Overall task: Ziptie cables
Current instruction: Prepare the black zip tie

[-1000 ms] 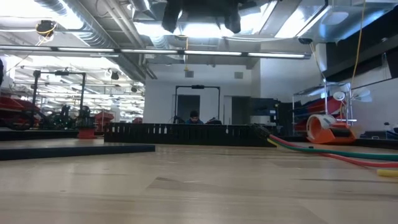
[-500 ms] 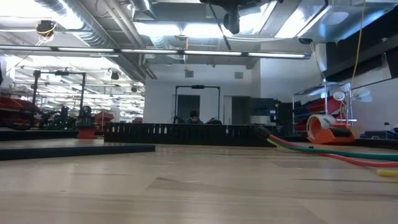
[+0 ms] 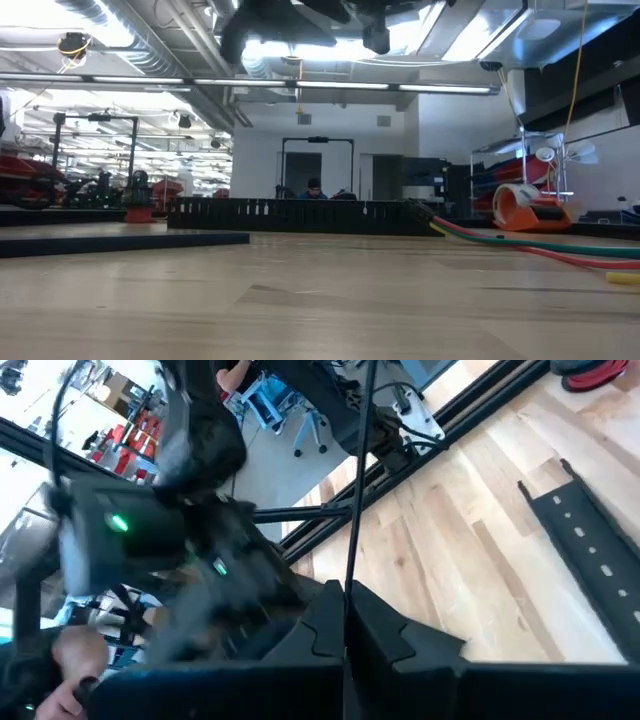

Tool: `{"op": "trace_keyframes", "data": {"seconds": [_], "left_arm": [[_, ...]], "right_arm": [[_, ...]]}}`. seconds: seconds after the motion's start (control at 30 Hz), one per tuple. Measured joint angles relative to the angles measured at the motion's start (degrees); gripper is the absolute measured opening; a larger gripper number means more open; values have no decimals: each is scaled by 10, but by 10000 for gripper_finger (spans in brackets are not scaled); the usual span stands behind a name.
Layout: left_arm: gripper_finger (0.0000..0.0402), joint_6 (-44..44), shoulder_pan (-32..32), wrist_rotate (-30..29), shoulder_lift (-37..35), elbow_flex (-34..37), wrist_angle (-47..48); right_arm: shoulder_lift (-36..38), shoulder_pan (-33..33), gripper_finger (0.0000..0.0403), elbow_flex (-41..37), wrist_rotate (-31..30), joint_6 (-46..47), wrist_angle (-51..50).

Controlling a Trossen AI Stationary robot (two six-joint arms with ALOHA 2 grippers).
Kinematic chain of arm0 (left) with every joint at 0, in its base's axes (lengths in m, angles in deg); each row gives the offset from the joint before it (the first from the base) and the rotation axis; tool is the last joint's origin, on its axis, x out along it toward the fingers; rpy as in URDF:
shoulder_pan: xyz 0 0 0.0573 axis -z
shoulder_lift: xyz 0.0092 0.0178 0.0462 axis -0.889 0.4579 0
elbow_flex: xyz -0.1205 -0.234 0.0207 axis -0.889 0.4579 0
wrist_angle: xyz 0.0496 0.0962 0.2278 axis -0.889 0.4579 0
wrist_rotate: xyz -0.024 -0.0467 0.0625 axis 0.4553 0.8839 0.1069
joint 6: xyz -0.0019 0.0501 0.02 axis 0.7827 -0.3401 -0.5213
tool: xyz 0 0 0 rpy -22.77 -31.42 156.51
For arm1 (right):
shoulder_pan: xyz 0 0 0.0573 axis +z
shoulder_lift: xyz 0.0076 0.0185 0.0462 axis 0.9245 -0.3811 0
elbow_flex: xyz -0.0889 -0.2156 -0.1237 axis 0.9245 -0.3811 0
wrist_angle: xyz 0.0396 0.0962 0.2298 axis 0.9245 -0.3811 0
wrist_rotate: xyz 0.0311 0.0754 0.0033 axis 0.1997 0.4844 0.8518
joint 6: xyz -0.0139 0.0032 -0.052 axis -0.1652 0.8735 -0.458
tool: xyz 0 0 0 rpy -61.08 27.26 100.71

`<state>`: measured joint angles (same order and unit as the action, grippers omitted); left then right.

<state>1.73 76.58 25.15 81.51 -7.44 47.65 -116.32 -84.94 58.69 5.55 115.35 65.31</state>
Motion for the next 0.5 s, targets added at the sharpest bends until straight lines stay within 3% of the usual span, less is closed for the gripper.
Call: {"op": "trace_keyframes", "data": {"seconds": [0.17, 0.5], "left_arm": [[153, -49, 1, -1, 19, 0, -88], [136, -88, 32, -37, 10, 0, -96]], "right_arm": [[0, 0, 1, 0, 5, 16, -1], [0, -8, 1, 0, 58, 49, -5]]}}
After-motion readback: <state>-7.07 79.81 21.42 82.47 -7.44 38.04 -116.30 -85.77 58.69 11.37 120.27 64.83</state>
